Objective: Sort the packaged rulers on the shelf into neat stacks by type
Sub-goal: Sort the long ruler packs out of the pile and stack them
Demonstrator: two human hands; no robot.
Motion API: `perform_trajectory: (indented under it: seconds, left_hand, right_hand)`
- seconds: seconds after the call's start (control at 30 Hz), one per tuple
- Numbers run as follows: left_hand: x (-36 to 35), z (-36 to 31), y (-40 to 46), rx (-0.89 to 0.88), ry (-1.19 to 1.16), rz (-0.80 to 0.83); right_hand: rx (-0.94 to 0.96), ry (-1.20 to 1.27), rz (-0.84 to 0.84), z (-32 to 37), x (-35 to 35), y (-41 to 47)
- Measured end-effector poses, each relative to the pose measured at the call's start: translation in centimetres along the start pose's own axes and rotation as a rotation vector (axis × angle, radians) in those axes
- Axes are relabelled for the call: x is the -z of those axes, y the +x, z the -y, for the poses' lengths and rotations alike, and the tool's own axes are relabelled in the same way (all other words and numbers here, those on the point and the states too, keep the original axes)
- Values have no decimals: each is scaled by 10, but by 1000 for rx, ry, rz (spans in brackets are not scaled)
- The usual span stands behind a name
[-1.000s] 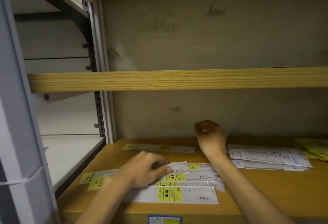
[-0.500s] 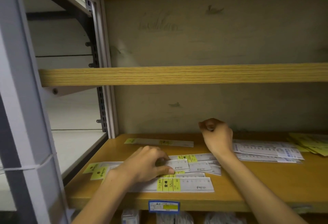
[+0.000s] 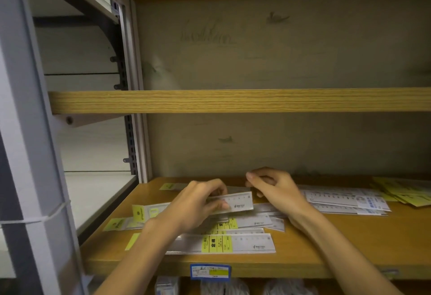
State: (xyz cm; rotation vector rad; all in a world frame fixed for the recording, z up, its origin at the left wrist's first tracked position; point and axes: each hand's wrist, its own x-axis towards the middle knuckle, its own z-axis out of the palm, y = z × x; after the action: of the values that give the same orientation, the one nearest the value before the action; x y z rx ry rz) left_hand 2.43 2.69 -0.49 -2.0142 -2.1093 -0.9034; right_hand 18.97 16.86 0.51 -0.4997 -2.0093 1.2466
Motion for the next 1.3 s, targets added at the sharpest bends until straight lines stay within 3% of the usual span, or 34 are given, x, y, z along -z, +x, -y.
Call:
perform_trajectory:
  seconds: [0.13, 0.33, 0.5, 0.63, 0.7, 0.83, 0.93, 1.3]
  left_hand:
    - [12, -7, 14, -14, 25, -115]
    - [16, -18, 22, 1, 104, -207]
    - [9, -11, 17, -84, 245, -356]
    - [14, 2, 0, -55, 202, -447]
    - [16, 12, -10, -9, 164, -373]
    - [15, 24, -21, 68, 131, -37]
    - [13, 25, -26, 147, 104, 89]
    - [8, 21, -34, 137, 166, 89]
  right_hand:
    - [-7, 31, 105, 7, -2, -5]
    - [44, 189, 38, 11, -4, -6]
    - [13, 225, -121, 7, -8, -4]
    - [-56, 254, -291, 2, -2, -1]
    - [-99, 278, -351, -1, -1, 2]
    - [-174, 309, -355, -6, -7, 6]
    - [-185, 316, -353, -5, -14, 7]
    - [-181, 303, -321, 1, -23, 4]
